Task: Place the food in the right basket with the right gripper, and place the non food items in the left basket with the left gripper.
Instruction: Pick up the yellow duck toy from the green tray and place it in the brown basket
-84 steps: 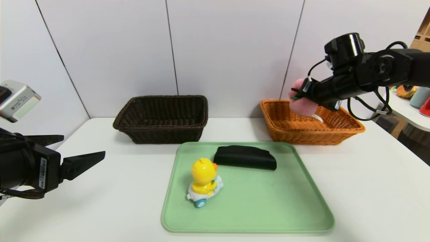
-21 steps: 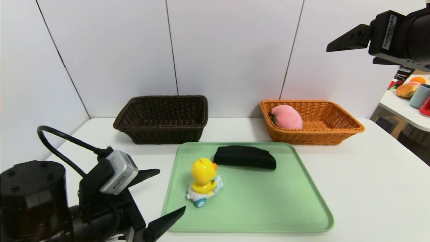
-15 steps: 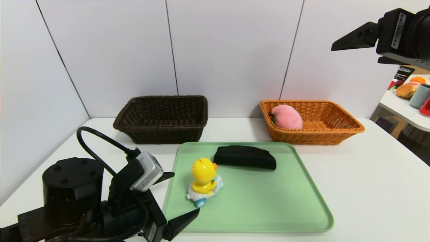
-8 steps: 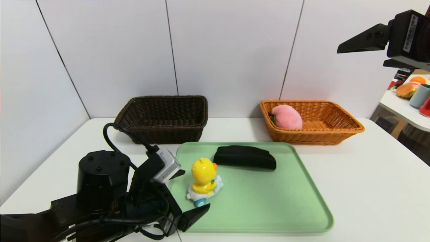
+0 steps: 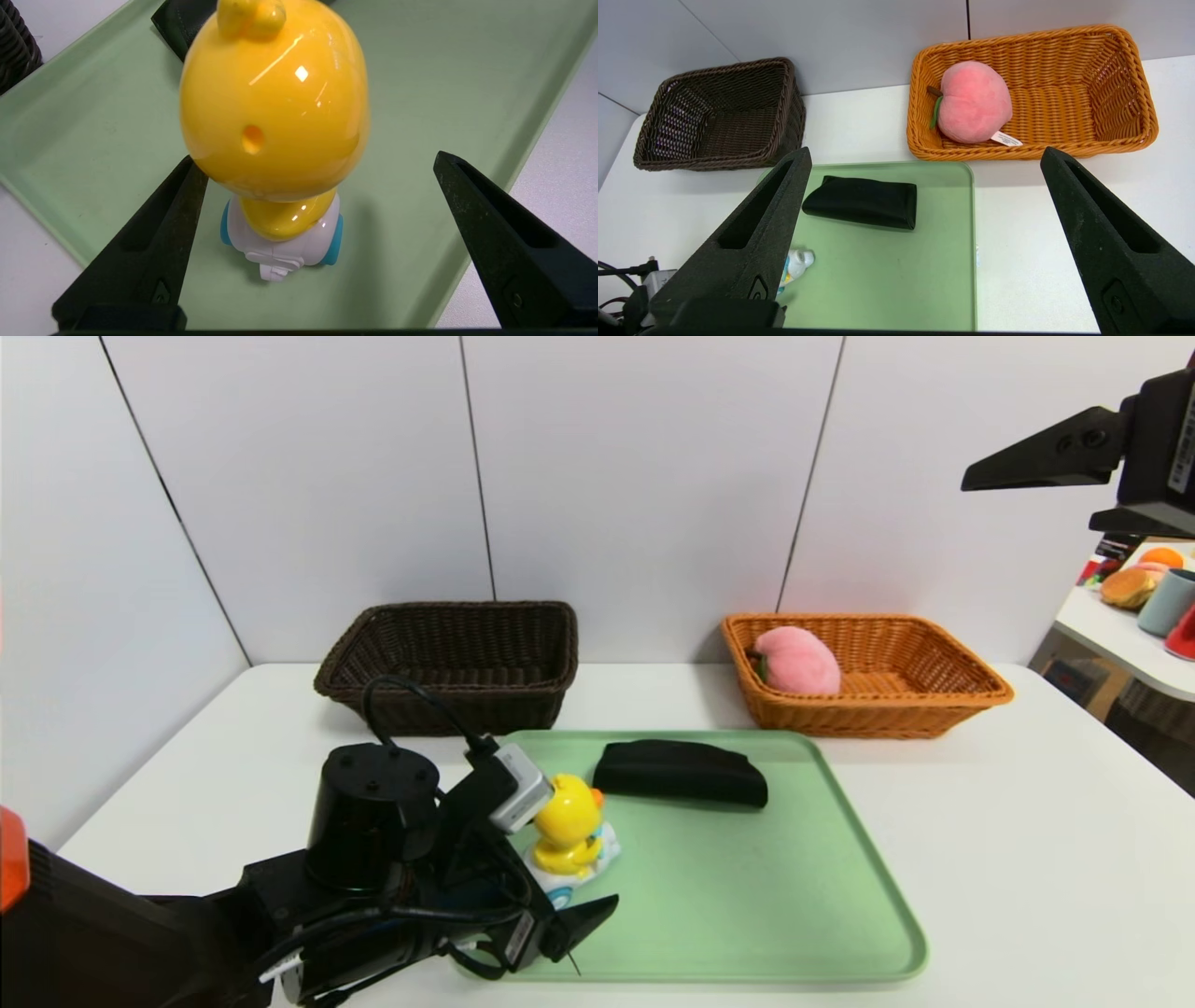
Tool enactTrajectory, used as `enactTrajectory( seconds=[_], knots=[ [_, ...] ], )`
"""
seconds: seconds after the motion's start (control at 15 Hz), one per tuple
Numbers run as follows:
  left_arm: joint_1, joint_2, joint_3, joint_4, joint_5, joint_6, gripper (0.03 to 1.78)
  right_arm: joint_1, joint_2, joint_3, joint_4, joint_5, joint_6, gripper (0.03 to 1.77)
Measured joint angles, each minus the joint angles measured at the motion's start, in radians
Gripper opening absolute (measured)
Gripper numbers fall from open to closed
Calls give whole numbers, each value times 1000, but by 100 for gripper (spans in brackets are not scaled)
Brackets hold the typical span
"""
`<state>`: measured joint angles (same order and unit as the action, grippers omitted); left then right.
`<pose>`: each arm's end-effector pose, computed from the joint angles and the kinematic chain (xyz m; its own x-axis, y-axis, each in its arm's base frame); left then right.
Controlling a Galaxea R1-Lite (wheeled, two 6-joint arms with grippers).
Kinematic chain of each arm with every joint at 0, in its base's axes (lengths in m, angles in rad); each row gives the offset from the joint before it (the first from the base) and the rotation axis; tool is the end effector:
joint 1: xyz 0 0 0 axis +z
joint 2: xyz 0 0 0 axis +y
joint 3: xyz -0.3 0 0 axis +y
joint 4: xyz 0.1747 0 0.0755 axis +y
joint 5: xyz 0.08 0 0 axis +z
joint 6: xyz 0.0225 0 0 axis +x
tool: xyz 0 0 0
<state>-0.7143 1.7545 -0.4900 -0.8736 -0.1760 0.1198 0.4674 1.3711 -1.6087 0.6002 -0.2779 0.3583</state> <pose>0.2044 -0.1824 0.1122 0.5731 -0.7286 -0.3751 0.7962 0.6034 0.0443 0.1702 0.0790 0.3725 0.9263 0.1602 -0.3411 -0.0803 0.9682 0.2368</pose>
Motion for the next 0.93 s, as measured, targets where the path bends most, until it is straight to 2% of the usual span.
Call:
enactTrajectory(
  seconds=[0.93],
  knots=[
    [2, 60, -25, -3, 10, -44, 169, 22, -43, 29, 8, 3, 4, 169]
  ],
)
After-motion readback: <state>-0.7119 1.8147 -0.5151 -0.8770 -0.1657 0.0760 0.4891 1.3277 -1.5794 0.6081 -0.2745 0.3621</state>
